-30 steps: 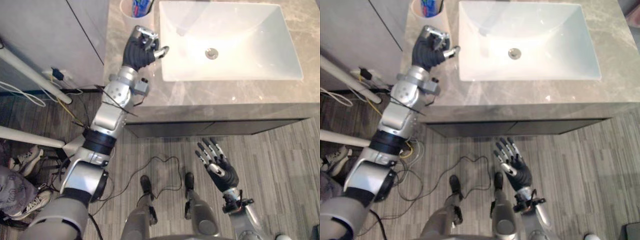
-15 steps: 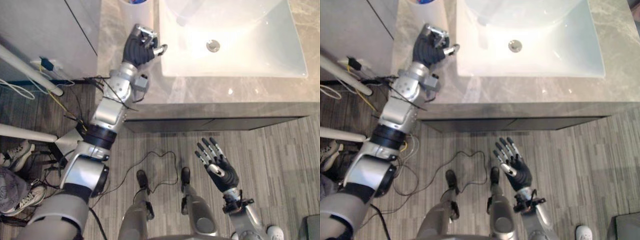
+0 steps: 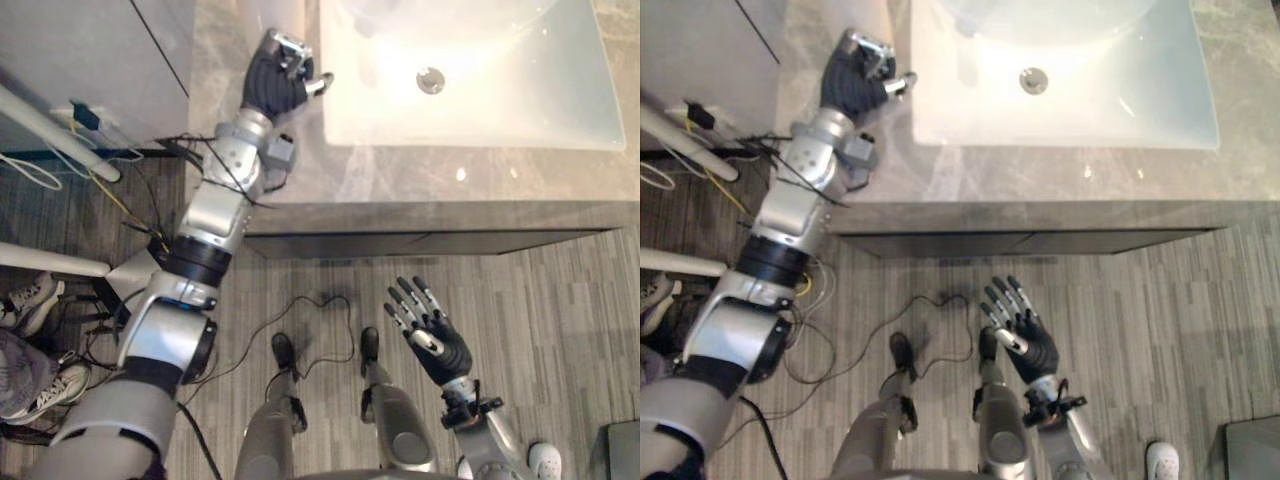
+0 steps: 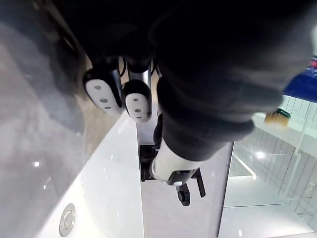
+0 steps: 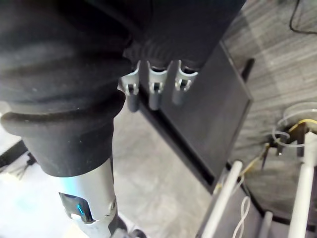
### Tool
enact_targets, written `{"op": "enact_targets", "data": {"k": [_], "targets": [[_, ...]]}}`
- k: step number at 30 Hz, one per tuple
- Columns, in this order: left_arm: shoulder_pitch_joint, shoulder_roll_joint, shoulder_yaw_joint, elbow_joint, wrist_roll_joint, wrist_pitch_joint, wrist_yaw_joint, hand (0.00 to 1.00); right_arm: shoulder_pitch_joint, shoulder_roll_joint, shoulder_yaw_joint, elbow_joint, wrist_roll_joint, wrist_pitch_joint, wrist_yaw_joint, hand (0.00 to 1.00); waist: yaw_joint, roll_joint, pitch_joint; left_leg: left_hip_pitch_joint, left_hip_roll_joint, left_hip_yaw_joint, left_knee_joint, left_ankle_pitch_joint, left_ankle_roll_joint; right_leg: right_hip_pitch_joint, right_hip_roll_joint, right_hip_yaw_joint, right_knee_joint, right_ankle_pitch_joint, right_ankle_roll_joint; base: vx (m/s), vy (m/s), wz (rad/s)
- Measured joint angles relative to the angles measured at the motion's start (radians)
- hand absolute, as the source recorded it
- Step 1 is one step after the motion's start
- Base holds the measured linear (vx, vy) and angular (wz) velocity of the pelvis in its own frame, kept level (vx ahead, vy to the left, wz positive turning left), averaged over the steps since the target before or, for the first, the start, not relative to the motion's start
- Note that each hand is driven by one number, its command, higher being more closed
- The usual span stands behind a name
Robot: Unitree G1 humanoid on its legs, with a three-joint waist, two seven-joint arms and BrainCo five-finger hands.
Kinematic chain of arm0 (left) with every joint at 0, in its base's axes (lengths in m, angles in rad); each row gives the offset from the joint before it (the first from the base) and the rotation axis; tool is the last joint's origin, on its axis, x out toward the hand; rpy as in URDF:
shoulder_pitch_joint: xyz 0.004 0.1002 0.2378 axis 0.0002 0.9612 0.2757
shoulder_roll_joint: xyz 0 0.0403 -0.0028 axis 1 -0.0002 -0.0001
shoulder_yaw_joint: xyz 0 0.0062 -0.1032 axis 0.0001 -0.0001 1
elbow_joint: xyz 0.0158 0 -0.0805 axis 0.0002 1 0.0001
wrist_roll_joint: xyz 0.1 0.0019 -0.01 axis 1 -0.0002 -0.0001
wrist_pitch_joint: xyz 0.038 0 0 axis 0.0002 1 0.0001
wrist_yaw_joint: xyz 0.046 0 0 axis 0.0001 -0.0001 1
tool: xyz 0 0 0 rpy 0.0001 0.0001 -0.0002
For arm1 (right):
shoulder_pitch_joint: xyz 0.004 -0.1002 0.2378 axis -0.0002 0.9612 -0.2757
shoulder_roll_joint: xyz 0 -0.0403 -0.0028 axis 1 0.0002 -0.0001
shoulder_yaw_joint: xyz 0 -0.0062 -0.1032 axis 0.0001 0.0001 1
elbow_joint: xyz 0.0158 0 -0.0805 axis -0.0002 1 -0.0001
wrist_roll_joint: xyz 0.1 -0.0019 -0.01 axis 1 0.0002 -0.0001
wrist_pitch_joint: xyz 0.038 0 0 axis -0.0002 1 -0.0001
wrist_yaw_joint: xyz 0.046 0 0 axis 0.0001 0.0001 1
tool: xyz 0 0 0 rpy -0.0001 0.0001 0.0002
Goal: Organize washtable
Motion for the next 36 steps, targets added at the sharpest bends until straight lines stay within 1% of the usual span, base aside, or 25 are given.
{"op": "enact_targets", "data": {"k": [6, 9, 10, 16, 23, 31, 36], "targets": [[-0.078, 0.048, -0.035, 0.021, -0.001, 0.0, 0.007, 1.0, 0.0, 0.0, 0.0, 0.0, 0.0, -0.001, 0.001, 0.0, -0.001, -0.009, 0.028, -0.008, -0.001, 0.0, 0.0, 0.0, 0.0, -0.008, 0.0, 0.001, -0.001, 0.007, 0.0, 0.01, 0.002, 0.0], [-0.119, 0.053, -0.038, 0.066, -0.009, -0.001, 0.008, 1.0, 0.0, 0.001, 0.0, 0.0, 0.0, -0.001, 0.002, 0.0, -0.001, -0.011, 0.03, -0.01, -0.002, -0.001, 0.0, 0.0, 0.0, -0.009, 0.0, 0.001, -0.001, 0.007, 0.0, 0.0, 0.0, 0.0], [-0.14, 0.069, -0.042, 0.086, -0.01, -0.001, 0.009, 1.0, 0.0, 0.001, 0.001, 0.0, 0.0, -0.001, 0.003, 0.0, -0.002, -0.011, 0.03, -0.011, -0.002, -0.001, 0.0, 0.0, 0.0, -0.01, 0.0, 0.001, -0.002, 0.007, 0.0, 0.0, 0.0, 0.0], [-0.177, 0.117, -0.046, 0.097, -0.027, -0.002, 0.017, 1.0, 0.003, 0.001, 0.006, 0.001, 0.0, -0.001, 0.005, 0.0, -0.002, -0.012, 0.031, -0.012, -0.001, -0.001, 0.0, 0.0, 0.0, -0.01, 0.0, 0.002, -0.002, 0.006, 0.0, 0.0, 0.0, 0.0], [-0.21, 0.149, -0.062, 0.1, -0.032, -0.004, 0.017, 1.0, 0.006, 0.001, 0.008, 0.003, 0.0, 0.0, 0.009, 0.0, -0.002, -0.019, 0.046, -0.012, -0.002, -0.003, 0.0, 0.0, 0.0, -0.01, 0.0, 0.003, -0.001, 0.006, 0.0, 0.0, 0.0, 0.0], [-0.219, 0.152, -0.067, 0.126, -0.054, -0.006, 0.015, 1.0, 0.007, 0.001, 0.008, 0.029, 0.001, 0.001, 0.027, 0.0, -0.002, -0.019, 0.046, -0.01, -0.002, -0.002, 0.001, 0.001, 0.001, -0.009, 0.0, 0.004, 0.0, 0.006, 0.0, 0.0, 0.0, 0.0], [-0.206, 0.152, -0.078, 0.126, -0.054, -0.006, -0.011, 1.0, 0.007, 0.001, 0.008, 0.029, 0.001, 0.002, 0.027, 0.0, 0.0, -0.019, 0.046, 0.0, -0.002, -0.003, 0.001, 0.001, 0.001, 0.003, 0.0, 0.002, 0.001, 0.006, 0.0, 0.0, 0.0, 0.0]]}}
